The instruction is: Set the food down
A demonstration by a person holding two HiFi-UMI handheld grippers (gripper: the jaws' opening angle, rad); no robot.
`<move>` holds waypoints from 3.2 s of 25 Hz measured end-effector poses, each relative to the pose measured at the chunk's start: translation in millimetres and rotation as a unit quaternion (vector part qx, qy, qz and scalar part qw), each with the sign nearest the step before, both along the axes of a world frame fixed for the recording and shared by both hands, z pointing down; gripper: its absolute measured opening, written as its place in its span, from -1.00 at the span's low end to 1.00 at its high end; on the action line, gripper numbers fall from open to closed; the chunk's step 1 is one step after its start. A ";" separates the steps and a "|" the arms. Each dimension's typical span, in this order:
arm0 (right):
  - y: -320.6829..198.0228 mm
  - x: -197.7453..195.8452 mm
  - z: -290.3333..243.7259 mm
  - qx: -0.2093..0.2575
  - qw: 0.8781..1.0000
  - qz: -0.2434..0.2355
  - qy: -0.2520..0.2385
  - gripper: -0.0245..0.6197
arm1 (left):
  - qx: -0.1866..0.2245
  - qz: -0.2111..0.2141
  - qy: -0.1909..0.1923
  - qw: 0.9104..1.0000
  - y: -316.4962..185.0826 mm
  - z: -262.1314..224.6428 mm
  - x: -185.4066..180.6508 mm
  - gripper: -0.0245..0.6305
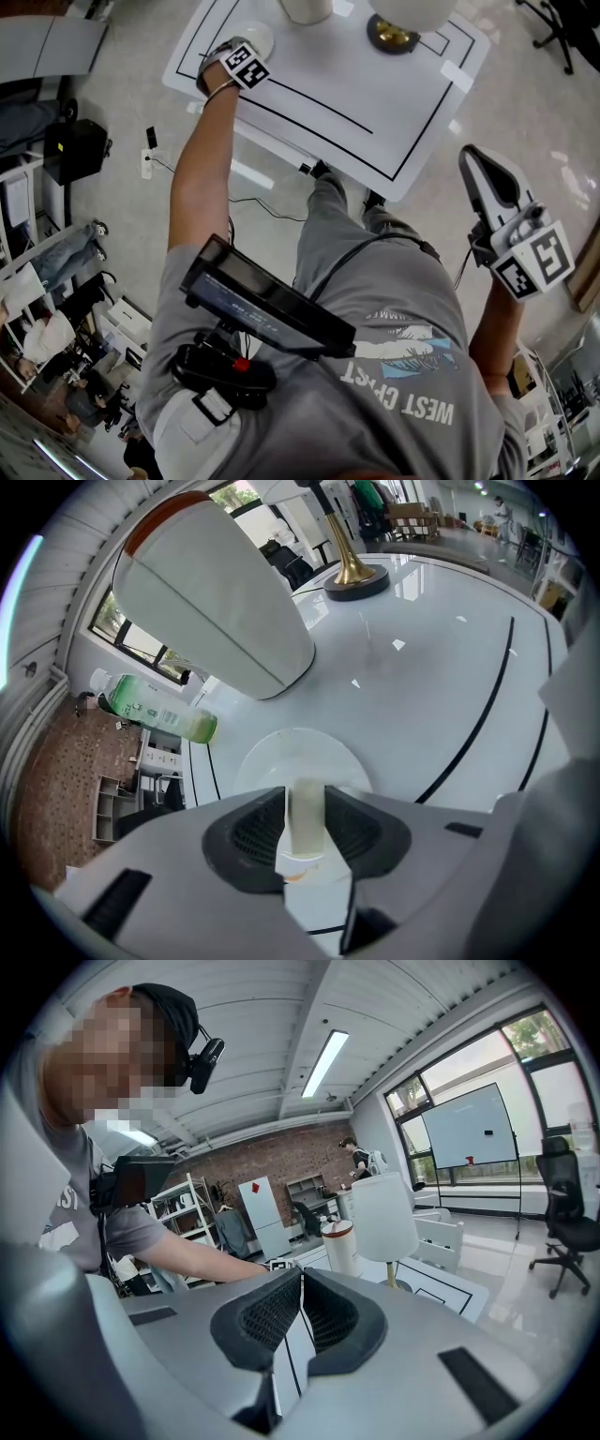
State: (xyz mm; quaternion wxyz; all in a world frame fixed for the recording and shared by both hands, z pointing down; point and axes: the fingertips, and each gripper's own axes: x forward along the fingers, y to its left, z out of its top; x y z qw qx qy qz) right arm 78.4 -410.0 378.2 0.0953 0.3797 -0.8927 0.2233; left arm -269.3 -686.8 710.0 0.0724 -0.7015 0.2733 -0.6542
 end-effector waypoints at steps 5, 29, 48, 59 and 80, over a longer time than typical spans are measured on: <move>0.2 0.4 -0.8 0.004 1.000 -0.003 -0.002 -0.90 | -0.010 -0.012 0.024 1.000 3.2 -5.8 4.8 -0.55; 22.6 -9.0 -30.9 0.045 0.998 -0.044 -0.027 -0.90 | 0.082 -0.066 0.178 0.978 28.8 -150.0 28.4 -0.54; 36.0 -4.9 -94.7 0.134 0.985 -0.091 -0.053 -0.90 | 0.250 -0.013 0.451 0.857 123.4 -432.9 112.6 -0.54; 59.0 -10.2 -141.4 0.205 0.968 -0.135 -0.049 -0.90 | 0.338 0.000 0.552 0.762 245.8 -541.8 109.7 -0.54; 121.8 -87.5 -167.8 0.251 0.942 -0.214 -0.058 -0.90 | 0.390 -0.070 0.579 0.713 420.7 -531.5 45.9 -0.54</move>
